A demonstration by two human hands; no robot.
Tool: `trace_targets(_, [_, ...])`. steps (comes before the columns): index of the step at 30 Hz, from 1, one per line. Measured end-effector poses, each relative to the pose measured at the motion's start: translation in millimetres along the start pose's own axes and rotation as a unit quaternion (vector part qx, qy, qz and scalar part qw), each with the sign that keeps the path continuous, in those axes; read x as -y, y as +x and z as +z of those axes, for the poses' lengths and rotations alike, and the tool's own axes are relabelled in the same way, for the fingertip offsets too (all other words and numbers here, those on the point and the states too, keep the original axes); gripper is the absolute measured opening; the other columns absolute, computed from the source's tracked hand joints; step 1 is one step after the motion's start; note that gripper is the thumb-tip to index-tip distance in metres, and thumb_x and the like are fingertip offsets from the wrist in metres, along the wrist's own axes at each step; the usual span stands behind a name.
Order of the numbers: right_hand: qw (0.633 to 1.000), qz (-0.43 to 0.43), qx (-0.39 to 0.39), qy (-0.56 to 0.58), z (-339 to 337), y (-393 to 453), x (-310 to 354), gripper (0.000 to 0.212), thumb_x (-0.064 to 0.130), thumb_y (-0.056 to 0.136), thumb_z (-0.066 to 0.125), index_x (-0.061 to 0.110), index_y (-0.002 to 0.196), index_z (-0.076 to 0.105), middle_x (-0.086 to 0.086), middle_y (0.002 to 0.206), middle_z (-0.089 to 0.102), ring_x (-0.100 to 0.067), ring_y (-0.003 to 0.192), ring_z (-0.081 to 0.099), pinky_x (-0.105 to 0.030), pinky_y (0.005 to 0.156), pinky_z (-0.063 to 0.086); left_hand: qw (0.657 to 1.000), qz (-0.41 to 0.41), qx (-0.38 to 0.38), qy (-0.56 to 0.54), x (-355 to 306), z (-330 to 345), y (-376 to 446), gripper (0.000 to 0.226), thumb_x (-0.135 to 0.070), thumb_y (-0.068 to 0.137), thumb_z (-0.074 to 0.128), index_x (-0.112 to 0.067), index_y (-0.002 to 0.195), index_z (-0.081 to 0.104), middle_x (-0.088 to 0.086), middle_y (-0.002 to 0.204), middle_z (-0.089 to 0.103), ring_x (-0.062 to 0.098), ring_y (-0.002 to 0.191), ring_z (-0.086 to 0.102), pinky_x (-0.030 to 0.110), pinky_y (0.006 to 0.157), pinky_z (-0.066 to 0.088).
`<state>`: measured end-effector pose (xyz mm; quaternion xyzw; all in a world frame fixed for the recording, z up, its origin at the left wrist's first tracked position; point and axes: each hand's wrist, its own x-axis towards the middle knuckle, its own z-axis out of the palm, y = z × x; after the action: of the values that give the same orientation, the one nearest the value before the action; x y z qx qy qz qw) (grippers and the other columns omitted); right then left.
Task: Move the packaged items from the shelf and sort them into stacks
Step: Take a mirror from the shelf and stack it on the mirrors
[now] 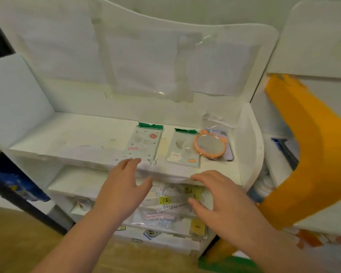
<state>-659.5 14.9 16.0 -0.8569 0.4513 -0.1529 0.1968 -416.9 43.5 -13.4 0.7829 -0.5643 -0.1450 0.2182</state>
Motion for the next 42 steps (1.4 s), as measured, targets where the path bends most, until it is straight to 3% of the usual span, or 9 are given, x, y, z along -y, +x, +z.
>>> trace_targets(5, [1.000,0.015,-0.002,0.017,10,44,-13,0.047,0.052,0.091,0.055,0.045,0.136,0.043,0.034,0.128,0.040,0.013,0.119,0.035,-0.002,0.088,0.027,0.998,-0.033,0.019,0.051,5,19,89,0.076,-0.057,0.087,0.057,-0.020,0.150,0.035,0.011,0.150,0.043,0.033,0.136,0.039,0.045,0.110,0.037])
trace_targets(9, [0.999,0.002,-0.015,0.044,15,86,-20,0.047,0.049,0.090,0.059,0.043,0.135,0.047,0.029,0.130,0.045,0.007,0.121,0.042,-0.012,0.097,0.034,0.973,-0.132,0.065,0.177,7,32,129,0.104,-0.080,0.079,0.045,-0.019,0.155,0.011,0.019,0.141,0.047,0.038,0.129,0.045,0.046,0.102,0.040])
trace_targets(14, [0.997,-0.013,-0.014,0.071,22,133,-25,0.046,0.049,0.091,0.058,0.042,0.135,0.048,0.026,0.131,0.048,0.001,0.123,0.044,-0.024,0.104,0.041,0.955,-0.104,0.065,0.271,5,41,143,0.113,-0.086,0.072,0.043,-0.023,0.155,0.002,0.015,0.139,0.048,0.034,0.127,0.046,0.043,0.099,0.042])
trace_targets(20, [0.999,-0.023,-0.004,0.047,21,162,-28,0.046,0.049,0.092,0.055,0.041,0.136,0.047,0.026,0.132,0.046,0.001,0.123,0.043,-0.022,0.103,0.040,0.983,-0.146,0.024,0.113,10,21,171,0.116,-0.083,0.057,0.065,-0.021,0.145,0.022,0.008,0.133,0.052,0.031,0.119,0.054,0.045,0.094,0.047])
trace_targets(25, [0.998,0.045,-0.043,0.025,24,166,-55,0.040,0.045,0.090,0.060,0.039,0.129,0.054,0.025,0.126,0.048,0.001,0.118,0.047,-0.019,0.100,0.040,0.983,-0.138,0.021,-0.115,13,11,187,0.032,-0.040,0.085,0.071,-0.019,0.103,0.056,-0.002,0.099,0.068,0.016,0.079,0.063,0.032,0.060,0.047])
trace_targets(27, [0.996,0.077,-0.053,-0.012,23,163,-69,0.031,0.046,0.088,0.060,0.037,0.118,0.058,0.025,0.118,0.050,-0.002,0.112,0.049,-0.024,0.097,0.044,0.961,-0.151,0.029,-0.229,15,11,185,0.015,-0.028,0.091,0.067,-0.022,0.098,0.056,0.002,0.096,0.069,0.019,0.080,0.065,0.033,0.058,0.050])
trace_targets(31, [0.986,0.125,-0.022,-0.108,15,152,-86,0.031,0.047,0.082,0.059,0.038,0.111,0.053,0.020,0.121,0.046,-0.008,0.111,0.047,-0.021,0.088,0.041,0.885,-0.188,0.062,-0.422,20,11,180,0.016,-0.014,0.094,0.061,-0.026,0.104,0.060,0.011,0.098,0.074,0.035,0.089,0.071,0.060,0.082,0.057])
trace_targets(36, [0.977,0.160,0.049,-0.136,19,153,-99,0.057,0.037,0.081,0.062,0.035,0.131,0.036,0.016,0.144,0.023,-0.008,0.130,0.032,-0.022,0.103,0.034,0.832,-0.185,0.121,-0.509,13,-3,178,0.020,-0.003,0.096,0.056,-0.016,0.110,0.062,0.017,0.098,0.076,0.035,0.082,0.074,0.043,0.068,0.057])
trace_targets(42, [0.962,0.186,-0.027,-0.198,42,164,-92,0.057,0.041,0.095,0.051,0.026,0.148,0.036,0.005,0.158,0.032,-0.016,0.144,0.032,-0.032,0.119,0.028,0.807,-0.164,0.170,-0.541,8,-20,176,0.022,-0.005,0.096,0.056,-0.016,0.114,0.062,0.009,0.103,0.078,0.031,0.092,0.075,0.054,0.090,0.053])
